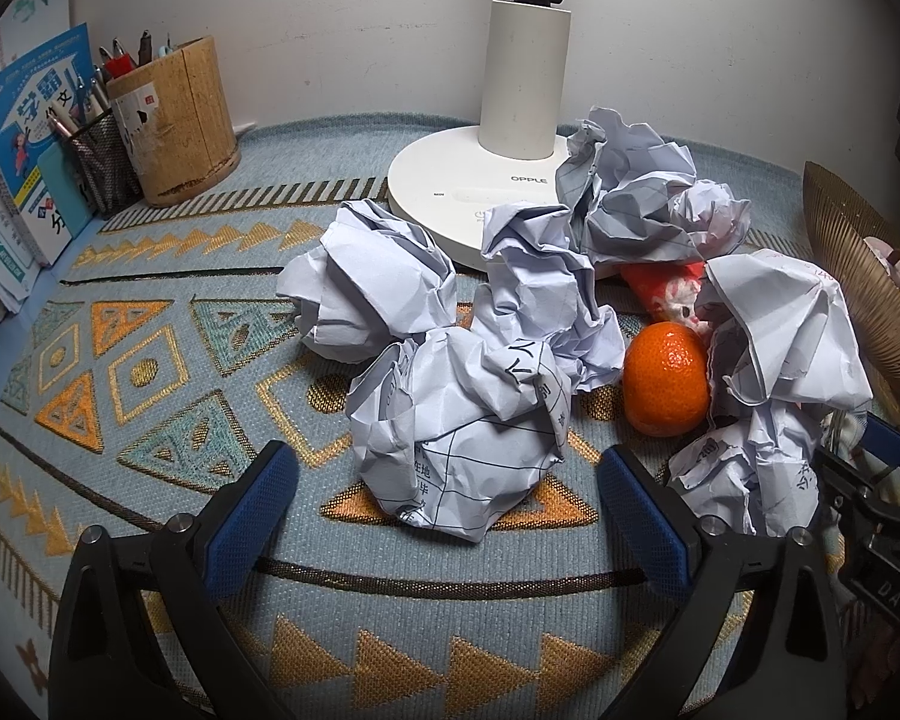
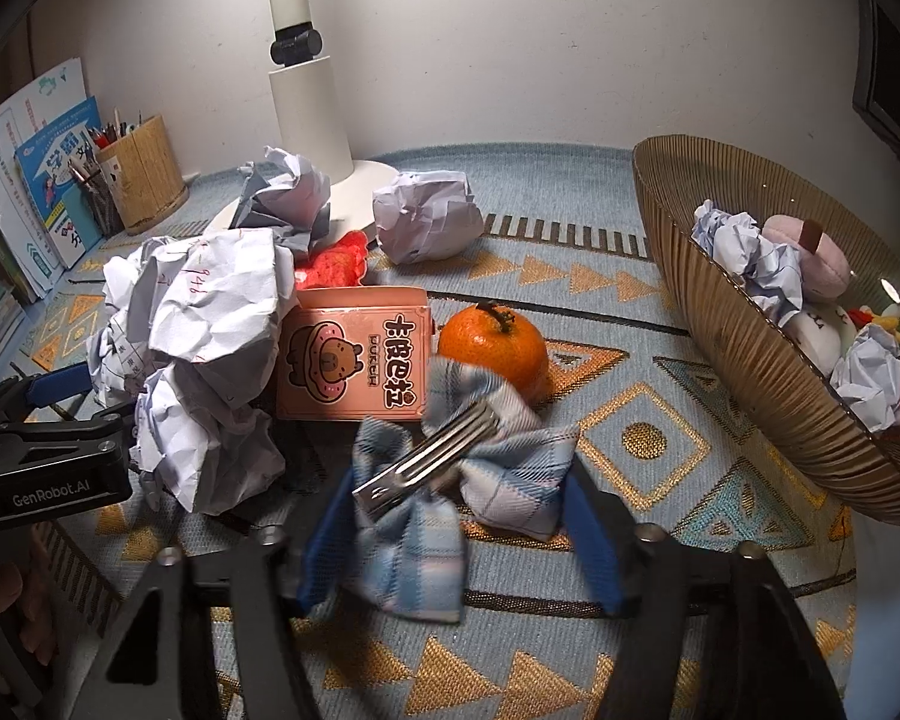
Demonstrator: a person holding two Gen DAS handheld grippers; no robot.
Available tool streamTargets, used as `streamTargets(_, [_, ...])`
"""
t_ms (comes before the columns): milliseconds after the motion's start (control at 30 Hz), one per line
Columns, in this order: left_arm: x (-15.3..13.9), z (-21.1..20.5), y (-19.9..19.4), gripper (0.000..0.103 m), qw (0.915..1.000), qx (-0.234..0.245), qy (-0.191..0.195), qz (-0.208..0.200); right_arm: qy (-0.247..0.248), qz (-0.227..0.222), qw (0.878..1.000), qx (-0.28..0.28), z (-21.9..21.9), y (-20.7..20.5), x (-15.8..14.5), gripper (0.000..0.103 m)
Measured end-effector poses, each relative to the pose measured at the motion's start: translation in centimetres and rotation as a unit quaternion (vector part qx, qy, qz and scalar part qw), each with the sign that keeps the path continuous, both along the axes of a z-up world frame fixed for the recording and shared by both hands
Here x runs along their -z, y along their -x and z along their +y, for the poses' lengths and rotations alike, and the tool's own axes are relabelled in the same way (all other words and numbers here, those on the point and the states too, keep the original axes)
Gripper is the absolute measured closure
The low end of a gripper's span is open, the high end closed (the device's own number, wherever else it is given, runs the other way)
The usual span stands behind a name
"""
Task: Organize objects
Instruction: 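Grasp the plaid bow clip with the right tool while the left grasps a paper ball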
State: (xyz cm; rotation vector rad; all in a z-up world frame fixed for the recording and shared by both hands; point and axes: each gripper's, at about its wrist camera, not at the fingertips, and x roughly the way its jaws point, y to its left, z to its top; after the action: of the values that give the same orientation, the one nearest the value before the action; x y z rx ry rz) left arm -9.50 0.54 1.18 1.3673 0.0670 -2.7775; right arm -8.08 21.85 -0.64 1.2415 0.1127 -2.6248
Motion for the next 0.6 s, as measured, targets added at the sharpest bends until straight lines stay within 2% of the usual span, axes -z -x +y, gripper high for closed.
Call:
streamTargets(33, [-0.4,-0.2,-0.4,0.052,0.9999,-0.001,-0.003,0.015,0.009,0.0,1.0,-0.004,0.0,0.0,-0.1,0.07])
streamTargets(67, [-0.6,-0.3,-0.6,0.055,0.9997,0.006,-0.017,0.019,0.017,0.0,1.0,-0.006,0.0,-0.1,-0.4,0.074])
streamTargets(167, [-0.8,-1.3,-0.8,0.055,0.9985,0.003,-0.049,0.026,0.034,0.007,0.999,-0.006,0.3,-0.4,-0.7,0.077])
streamTargets(333, [-1.3,-2.9,-1.6,0.055,0.9946,-0.025,-0.087,0.05,0.045,0.057,0.997,-0.003,0.8,-2.1,-2.4,0.077])
streamTargets(500, [-2.4,-3.9,-3.3,0.055,0.988,-0.052,-0.103,0.102,0.042,0.076,0.996,-0.004,1.0,-2.7,-3.4,0.077])
streamTargets(600, [-2.7,-4.2,-3.7,0.054,0.9857,-0.061,-0.101,0.119,0.046,0.078,0.996,-0.006,0.8,-2.6,-3.5,0.076])
